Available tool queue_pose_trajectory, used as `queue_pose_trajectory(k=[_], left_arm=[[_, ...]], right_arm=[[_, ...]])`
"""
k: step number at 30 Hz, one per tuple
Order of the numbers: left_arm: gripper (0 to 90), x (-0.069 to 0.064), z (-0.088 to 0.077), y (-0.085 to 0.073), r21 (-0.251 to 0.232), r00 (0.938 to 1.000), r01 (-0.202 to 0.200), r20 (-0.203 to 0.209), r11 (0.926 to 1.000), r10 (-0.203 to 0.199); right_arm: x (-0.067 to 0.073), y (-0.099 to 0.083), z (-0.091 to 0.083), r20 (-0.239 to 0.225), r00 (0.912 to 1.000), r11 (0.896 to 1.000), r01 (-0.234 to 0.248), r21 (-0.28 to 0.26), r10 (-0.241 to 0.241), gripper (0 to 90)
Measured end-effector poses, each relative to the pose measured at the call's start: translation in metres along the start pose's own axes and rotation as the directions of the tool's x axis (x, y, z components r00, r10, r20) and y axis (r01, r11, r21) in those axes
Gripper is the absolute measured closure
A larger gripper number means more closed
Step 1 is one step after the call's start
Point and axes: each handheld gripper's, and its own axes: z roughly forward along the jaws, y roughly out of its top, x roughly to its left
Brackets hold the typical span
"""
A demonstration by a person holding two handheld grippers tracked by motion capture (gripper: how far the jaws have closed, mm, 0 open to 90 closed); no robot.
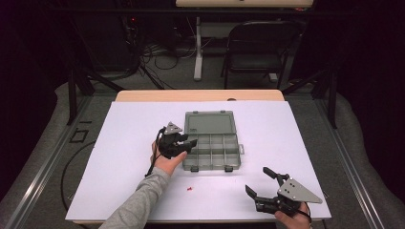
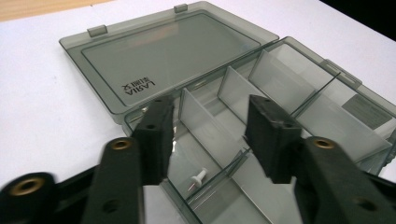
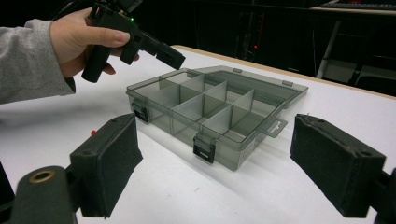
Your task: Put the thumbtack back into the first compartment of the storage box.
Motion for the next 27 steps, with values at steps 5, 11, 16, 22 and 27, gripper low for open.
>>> queue_pose_trajectory(k=[5, 11, 16, 22, 27], left_arm=[[40.8, -0.001, -0.006, 0.000, 0.005, 1.0000, -0.005, -0.001, 1.0000, 0.005], [37.9, -0.009, -0.020, -0.002, -0.025, 0.9999, -0.014, 0.005, 0.9996, 0.014], [37.9, -0.017, -0.036, -0.006, -0.045, 0.9995, -0.023, 0.022, 0.9987, 0.024], [37.1, -0.023, -0.057, -0.019, -0.060, 0.9986, -0.039, 0.033, 0.9975, 0.041], [36.2, -0.023, -0.073, -0.034, -0.080, 0.9981, -0.046, 0.037, 0.9958, 0.049]], right_arm=[[0.000, 0.000, 0.000, -0.001, 1.0000, 1.000, -0.002, 0.001, 0.002, 14.5], [0.000, 0.000, 0.000, -0.002, 1.0000, 1.000, 0.000, 0.003, 0.000, 14.5], [0.000, 0.000, 0.000, -0.004, 1.0000, 1.000, -0.009, 0.004, 0.009, 14.5], [0.000, 0.000, 0.000, -0.009, 1.0000, 1.000, -0.005, 0.005, 0.005, 14.5], [0.000, 0.000, 0.000, -0.007, 1.0000, 1.000, -0.006, 0.007, 0.006, 14.5]])
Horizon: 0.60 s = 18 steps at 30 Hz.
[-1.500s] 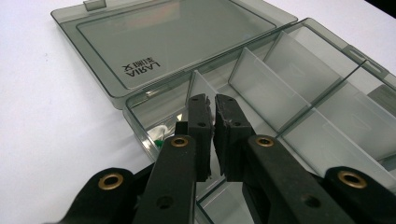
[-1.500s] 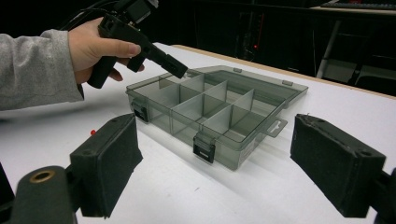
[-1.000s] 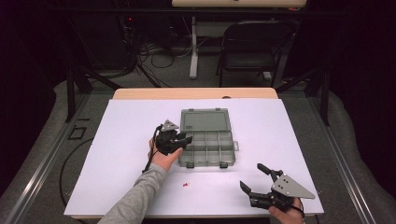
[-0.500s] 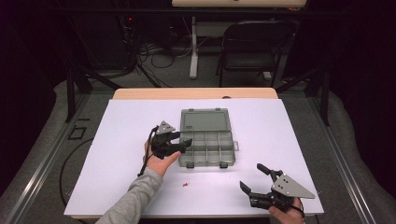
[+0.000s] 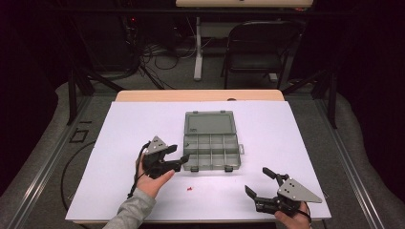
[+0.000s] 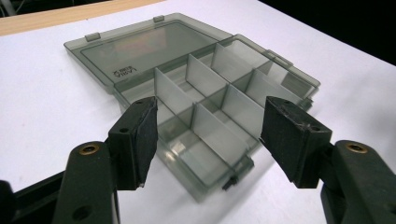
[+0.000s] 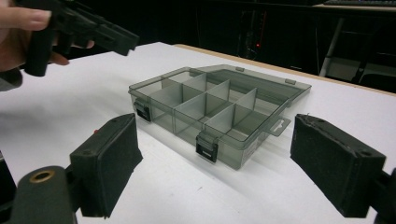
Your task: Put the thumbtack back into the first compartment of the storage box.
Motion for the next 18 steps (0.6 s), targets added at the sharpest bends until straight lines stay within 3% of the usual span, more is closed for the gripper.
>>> queue_pose_trajectory(k=[10, 14, 18], left_arm=[[36.2, -0.005, -0.030, -0.027, -0.006, 0.9997, 0.008, -0.021, 1.0000, -0.008], [36.2, -0.007, -0.036, -0.033, -0.010, 0.9997, 0.009, -0.022, 0.9999, -0.009], [36.5, -0.011, -0.037, -0.039, 0.019, 0.9999, -0.004, -0.010, 0.9998, 0.004]], right_arm=[[0.001, 0.000, 0.000, -0.009, 0.9999, 1.000, 0.004, 0.003, -0.004, 14.5], [0.001, 0.000, 0.000, -0.011, 0.9999, 1.000, 0.008, 0.009, -0.008, 14.5], [0.002, 0.000, 0.000, -0.010, 0.9999, 1.000, 0.005, 0.006, -0.005, 14.5]])
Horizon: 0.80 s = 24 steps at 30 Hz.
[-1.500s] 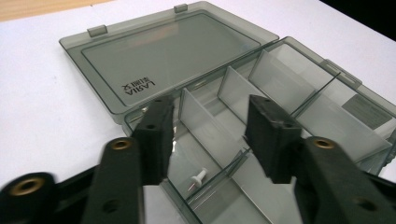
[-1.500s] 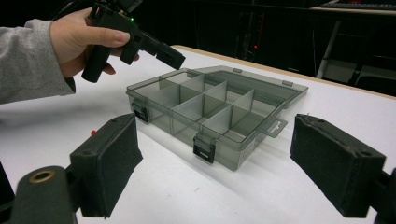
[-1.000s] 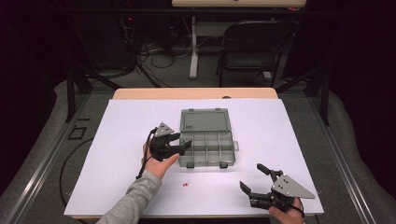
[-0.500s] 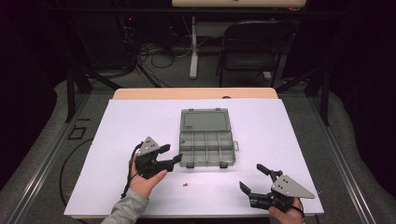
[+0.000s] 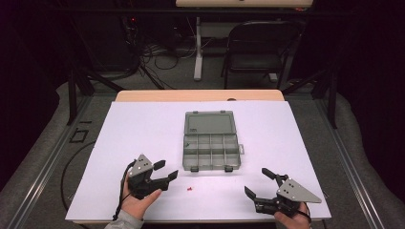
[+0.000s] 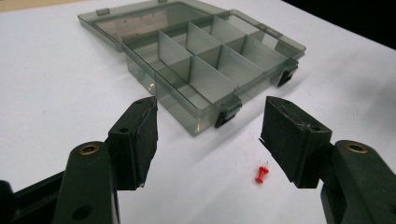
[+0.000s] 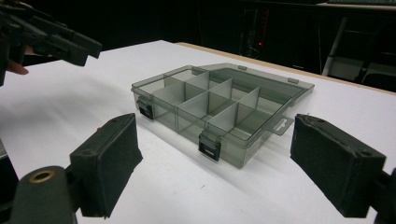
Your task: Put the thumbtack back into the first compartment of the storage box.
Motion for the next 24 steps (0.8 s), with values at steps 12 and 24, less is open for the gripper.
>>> queue_pose_trajectory(k=[12, 24], left_arm=[[40.9, -0.011, 0.002, -0.013, 0.051, 0.9985, -0.046, 0.033, 0.9976, 0.044], [43.8, -0.012, 0.009, -0.017, 0.067, 0.9984, -0.036, 0.046, 0.9971, 0.033]], right_arm=[[0.000, 0.000, 0.000, -0.001, 1.0000, 1.000, -0.003, 0.001, 0.003, 14.5], [0.000, 0.001, -0.001, -0.002, 1.0000, 1.000, -0.002, 0.000, 0.002, 14.5]])
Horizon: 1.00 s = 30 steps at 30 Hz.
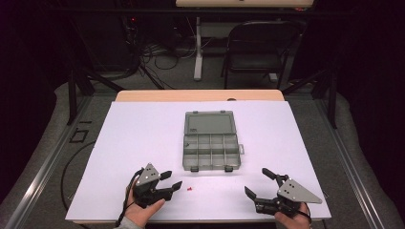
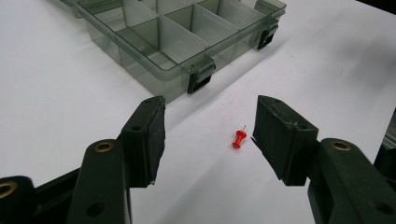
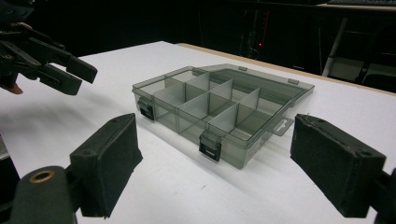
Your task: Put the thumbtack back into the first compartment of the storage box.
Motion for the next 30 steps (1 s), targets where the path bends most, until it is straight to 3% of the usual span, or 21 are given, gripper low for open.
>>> queue_pose_trajectory(k=[7, 18, 30], left_arm=[[48.2, 0.001, 0.006, -0.003, 0.029, 0.9999, -0.011, 0.003, 0.9995, 0.011], [58.9, 0.001, 0.018, -0.007, 0.068, 0.9992, 0.012, 0.038, 0.9976, -0.015], [70.3, -0.012, 0.039, -0.002, 0.097, 0.9936, -0.055, 0.103, 0.9938, 0.045]], right_arm=[[0.000, 0.000, 0.000, -0.001, 1.0000, 1.000, 0.000, -0.001, 0.000, 14.5], [0.000, 0.000, 0.001, -0.003, 1.0000, 1.000, 0.002, -0.001, -0.002, 14.5], [0.001, 0.000, 0.002, -0.007, 0.9999, 1.000, 0.008, 0.004, -0.008, 14.4]])
